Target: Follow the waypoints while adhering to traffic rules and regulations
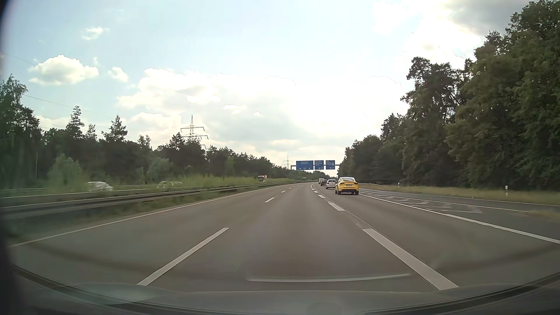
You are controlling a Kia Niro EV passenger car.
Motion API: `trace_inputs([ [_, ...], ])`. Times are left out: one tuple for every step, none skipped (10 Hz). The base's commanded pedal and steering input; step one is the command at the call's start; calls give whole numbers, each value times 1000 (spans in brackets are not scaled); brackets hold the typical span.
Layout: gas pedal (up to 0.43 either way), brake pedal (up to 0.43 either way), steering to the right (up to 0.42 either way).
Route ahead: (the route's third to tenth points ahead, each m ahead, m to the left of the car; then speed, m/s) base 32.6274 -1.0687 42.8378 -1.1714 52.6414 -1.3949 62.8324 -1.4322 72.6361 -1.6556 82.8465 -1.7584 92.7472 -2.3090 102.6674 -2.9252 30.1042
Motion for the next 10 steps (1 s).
trace_inputs([
  [260,30,3],
  [268,30,3],
  [268,30,4],
  [268,30,4],
  [268,30,4],
  [268,30,4],
  [268,30,4],
  [268,30,4],
  [268,30,4],
  [280,30,4],
])
